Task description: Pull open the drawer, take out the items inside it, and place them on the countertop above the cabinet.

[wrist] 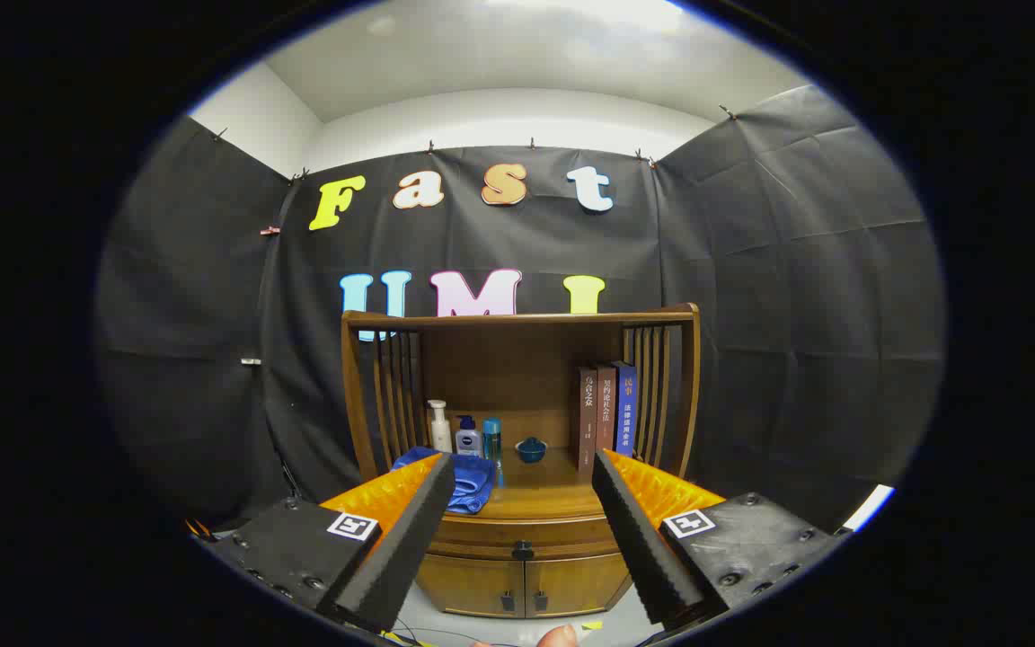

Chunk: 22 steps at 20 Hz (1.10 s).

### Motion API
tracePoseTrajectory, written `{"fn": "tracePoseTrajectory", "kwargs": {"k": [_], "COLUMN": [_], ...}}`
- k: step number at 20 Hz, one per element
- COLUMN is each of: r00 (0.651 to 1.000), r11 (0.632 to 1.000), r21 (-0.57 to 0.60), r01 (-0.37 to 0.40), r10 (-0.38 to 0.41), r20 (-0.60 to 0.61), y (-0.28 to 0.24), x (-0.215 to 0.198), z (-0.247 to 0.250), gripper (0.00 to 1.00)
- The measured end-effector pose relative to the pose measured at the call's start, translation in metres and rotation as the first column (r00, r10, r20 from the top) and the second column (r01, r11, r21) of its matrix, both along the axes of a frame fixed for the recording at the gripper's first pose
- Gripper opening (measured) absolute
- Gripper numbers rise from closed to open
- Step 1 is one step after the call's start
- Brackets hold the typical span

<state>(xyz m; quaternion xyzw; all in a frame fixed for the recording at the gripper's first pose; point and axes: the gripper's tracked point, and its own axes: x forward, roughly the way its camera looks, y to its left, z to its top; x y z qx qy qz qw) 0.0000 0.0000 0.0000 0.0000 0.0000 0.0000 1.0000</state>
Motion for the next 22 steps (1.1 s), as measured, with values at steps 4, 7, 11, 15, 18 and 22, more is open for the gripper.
{"fn": "tracePoseTrajectory", "kwargs": {"k": [4, 7, 11, 15, 18, 22], "r00": [1.0, 1.0, 1.0, 1.0, 1.0, 1.0], "r11": [1.0, 1.0, 1.0, 1.0, 1.0, 0.999], "r21": [-0.008, -0.019, -0.019, -0.02, -0.025, -0.035], "r01": [-0.005, -0.006, -0.009, -0.006, -0.005, -0.001], "r10": [0.005, 0.007, 0.009, 0.006, 0.006, 0.002], "r20": [0.002, 0.002, 0.007, 0.004, 0.009, 0.031], "y": [0.0046, 0.005, 0.0063, 0.0052, 0.0051, 0.0069], "x": [0.0005, -0.0019, -0.0037, -0.0033, -0.006, -0.0017], "z": [0.002, 0.0016, 0.0047, 0.0042, 0.0062, 0.0041], "gripper": [0.99, 0.99, 0.99, 0.99, 0.99, 0.99]}}
